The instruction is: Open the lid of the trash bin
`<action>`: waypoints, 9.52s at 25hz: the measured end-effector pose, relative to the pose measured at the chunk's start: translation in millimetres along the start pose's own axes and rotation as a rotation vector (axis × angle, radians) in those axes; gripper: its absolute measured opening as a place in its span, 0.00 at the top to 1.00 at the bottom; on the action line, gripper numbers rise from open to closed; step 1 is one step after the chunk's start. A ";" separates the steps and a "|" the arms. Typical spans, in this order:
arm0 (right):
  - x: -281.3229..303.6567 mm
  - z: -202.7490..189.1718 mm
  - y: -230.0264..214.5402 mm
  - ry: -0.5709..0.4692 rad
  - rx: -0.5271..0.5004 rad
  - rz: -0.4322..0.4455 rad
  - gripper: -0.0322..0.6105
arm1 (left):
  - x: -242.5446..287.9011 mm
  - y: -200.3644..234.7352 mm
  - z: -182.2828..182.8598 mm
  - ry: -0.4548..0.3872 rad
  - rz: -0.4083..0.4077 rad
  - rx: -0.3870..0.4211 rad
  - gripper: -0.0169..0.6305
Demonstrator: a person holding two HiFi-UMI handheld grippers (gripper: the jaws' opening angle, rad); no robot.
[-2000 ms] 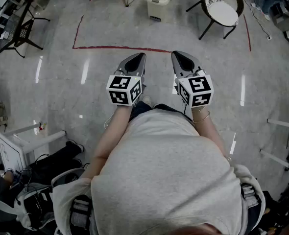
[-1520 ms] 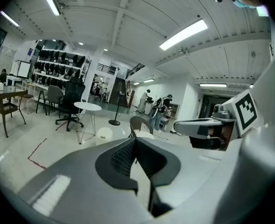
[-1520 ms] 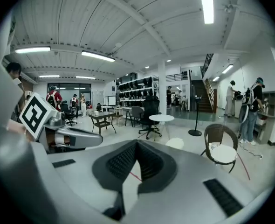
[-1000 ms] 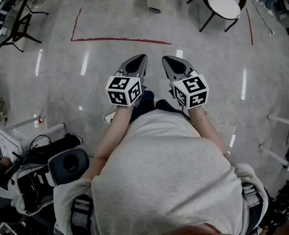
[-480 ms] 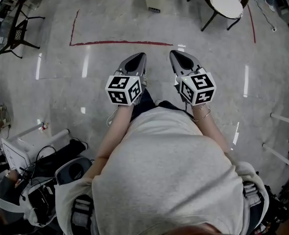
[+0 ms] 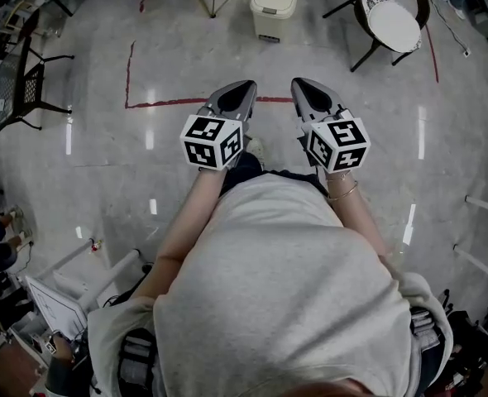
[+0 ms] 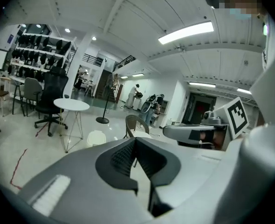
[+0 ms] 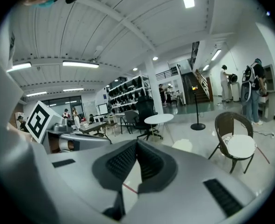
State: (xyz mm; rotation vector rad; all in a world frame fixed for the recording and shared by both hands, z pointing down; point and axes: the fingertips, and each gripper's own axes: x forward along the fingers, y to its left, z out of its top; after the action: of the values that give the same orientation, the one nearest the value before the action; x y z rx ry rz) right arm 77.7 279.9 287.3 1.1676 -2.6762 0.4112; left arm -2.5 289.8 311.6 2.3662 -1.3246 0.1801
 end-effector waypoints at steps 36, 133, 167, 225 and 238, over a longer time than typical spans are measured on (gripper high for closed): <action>308.7 117.6 -234.1 0.075 -0.032 0.026 0.94 | 291.4 228.8 111.6 0.087 0.037 -0.136 0.96; 562.3 -295.2 -388.7 0.685 0.147 -0.128 0.94 | 504.1 411.3 -190.3 0.399 0.042 -0.465 0.96; 513.3 -184.1 -346.0 0.546 0.340 -0.077 0.94 | 472.4 397.8 -84.5 0.319 0.002 -0.406 0.96; 406.9 134.6 -282.1 0.103 -0.081 -0.008 0.94 | 388.8 277.1 184.0 0.019 -0.115 -0.015 0.96; 402.3 134.7 -283.8 0.103 -0.101 -0.022 0.94 | 390.6 277.7 183.6 0.037 -0.073 0.015 0.96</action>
State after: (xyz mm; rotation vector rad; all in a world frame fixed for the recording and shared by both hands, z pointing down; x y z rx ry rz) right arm 8.8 -224.4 324.0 1.1148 -2.5623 0.3194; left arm -41.9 -220.5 349.5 2.4081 -1.2220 0.2119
